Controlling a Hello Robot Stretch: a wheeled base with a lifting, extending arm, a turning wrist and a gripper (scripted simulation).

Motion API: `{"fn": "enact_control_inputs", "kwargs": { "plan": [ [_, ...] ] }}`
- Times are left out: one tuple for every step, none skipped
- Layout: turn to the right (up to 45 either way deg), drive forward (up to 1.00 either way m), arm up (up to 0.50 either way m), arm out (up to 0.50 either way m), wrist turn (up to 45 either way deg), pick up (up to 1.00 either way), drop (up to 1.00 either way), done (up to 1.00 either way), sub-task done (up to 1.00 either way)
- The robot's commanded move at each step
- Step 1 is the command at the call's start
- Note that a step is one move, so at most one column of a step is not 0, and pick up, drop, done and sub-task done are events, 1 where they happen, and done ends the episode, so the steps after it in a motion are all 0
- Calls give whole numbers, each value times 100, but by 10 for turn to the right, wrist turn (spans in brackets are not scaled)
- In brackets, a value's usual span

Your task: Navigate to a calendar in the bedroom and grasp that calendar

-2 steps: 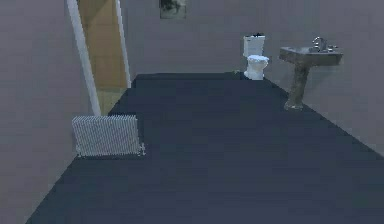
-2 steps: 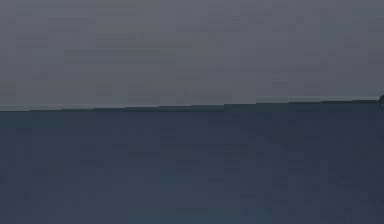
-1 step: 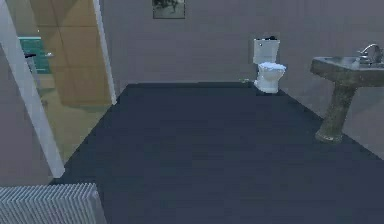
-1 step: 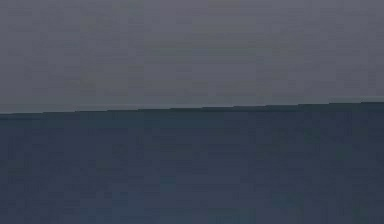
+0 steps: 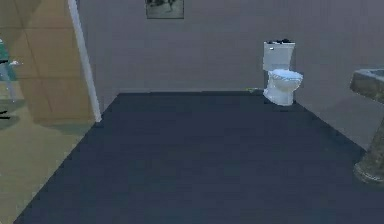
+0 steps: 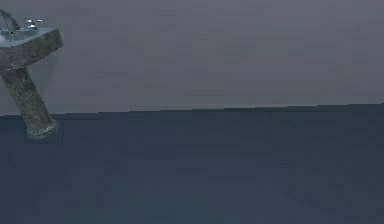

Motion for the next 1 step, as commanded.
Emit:
{"fn": "enact_control_inputs", "kwargs": {
  "plan": [
    [-30,0,0,0,0,0,0,0,0]
  ]
}}
